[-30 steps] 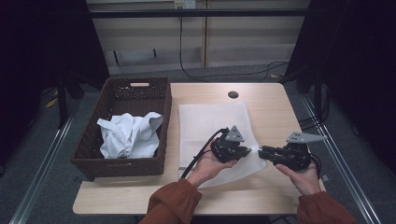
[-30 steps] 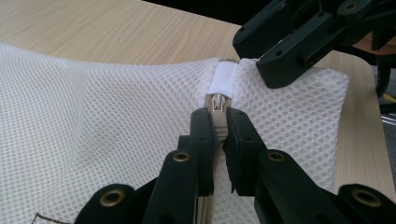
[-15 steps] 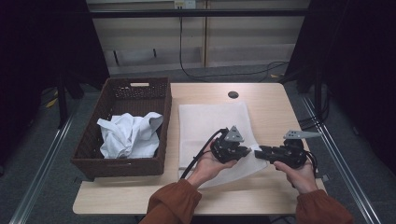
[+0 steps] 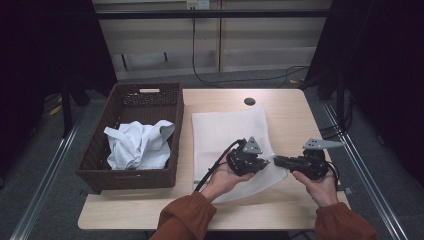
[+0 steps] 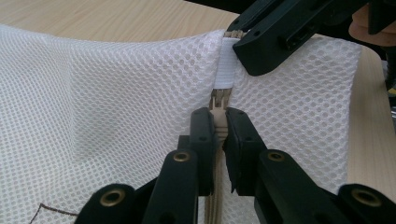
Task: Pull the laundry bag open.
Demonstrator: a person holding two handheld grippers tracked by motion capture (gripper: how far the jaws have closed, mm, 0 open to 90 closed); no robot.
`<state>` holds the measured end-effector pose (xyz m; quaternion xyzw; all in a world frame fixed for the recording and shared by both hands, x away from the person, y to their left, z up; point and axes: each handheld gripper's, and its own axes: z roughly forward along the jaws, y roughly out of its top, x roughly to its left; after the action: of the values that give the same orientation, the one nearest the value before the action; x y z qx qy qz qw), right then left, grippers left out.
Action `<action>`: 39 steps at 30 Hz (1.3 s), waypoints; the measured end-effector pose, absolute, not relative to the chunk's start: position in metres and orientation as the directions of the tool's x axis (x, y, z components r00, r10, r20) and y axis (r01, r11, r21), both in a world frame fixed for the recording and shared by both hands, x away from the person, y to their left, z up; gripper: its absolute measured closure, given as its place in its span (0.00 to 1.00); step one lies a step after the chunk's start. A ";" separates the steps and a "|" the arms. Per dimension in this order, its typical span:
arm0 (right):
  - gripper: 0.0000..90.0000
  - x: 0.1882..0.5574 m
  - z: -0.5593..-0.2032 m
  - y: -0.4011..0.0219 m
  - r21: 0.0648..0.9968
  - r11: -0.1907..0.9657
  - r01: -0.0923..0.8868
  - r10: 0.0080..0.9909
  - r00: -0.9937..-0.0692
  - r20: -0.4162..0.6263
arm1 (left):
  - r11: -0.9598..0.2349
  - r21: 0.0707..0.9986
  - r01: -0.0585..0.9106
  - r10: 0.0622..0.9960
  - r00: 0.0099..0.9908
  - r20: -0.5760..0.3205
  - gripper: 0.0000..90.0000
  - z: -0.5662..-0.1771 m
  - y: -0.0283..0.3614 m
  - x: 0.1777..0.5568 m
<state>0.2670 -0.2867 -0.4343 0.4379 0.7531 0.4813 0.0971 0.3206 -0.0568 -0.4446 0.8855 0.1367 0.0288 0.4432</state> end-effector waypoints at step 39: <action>0.95 0.265 -0.431 -0.287 0.823 0.139 0.552 0.778 -0.575 0.254 | -0.595 0.770 0.231 0.281 0.957 -0.070 0.91 -0.453 -0.043 0.320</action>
<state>0.2651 -0.2867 -0.4310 0.4460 0.7453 0.4815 0.1175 0.3197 -0.0429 -0.4531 0.8926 0.1435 0.0295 0.4264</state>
